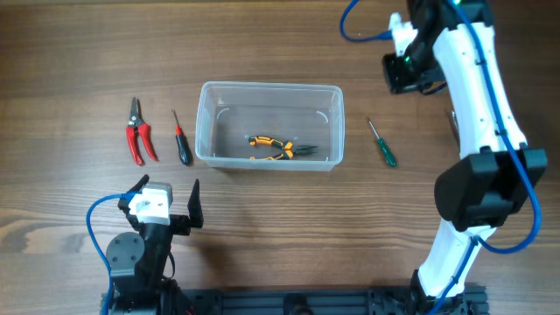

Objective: Pack container
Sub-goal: 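Grasp the green screwdriver with the right gripper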

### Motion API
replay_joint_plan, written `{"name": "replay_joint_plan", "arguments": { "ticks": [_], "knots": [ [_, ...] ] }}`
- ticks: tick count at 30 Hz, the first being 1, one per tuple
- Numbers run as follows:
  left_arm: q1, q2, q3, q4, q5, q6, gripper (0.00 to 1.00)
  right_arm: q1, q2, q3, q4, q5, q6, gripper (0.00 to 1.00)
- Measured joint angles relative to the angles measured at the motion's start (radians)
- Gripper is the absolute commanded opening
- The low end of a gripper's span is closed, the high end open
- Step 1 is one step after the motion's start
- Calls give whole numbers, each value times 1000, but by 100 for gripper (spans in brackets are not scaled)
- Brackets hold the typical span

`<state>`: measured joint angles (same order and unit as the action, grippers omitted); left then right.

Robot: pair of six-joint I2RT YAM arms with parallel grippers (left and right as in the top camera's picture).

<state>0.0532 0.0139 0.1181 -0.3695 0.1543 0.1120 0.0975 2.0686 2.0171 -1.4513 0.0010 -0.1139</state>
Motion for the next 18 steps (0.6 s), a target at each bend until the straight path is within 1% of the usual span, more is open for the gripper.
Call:
{"name": "replay_joint_plan", "arguments": {
  "ticks": [8,10,11,14,18],
  "knots": [
    [0,0,0,0,0,0,100,0,0,-348,220,-8,-31,22],
    [0,0,0,0,0,0,100,0,0,-425,259,-9,-31,23],
    [0,0,0,0,0,0,100,0,0,-472,280,-9,-31,25],
    [0,0,0,0,0,0,100,0,0,-581,336,-12,-33,26],
    [0,0,0,0,0,0,100,0,0,-631,399,-19,-34,27]
  ]
}}
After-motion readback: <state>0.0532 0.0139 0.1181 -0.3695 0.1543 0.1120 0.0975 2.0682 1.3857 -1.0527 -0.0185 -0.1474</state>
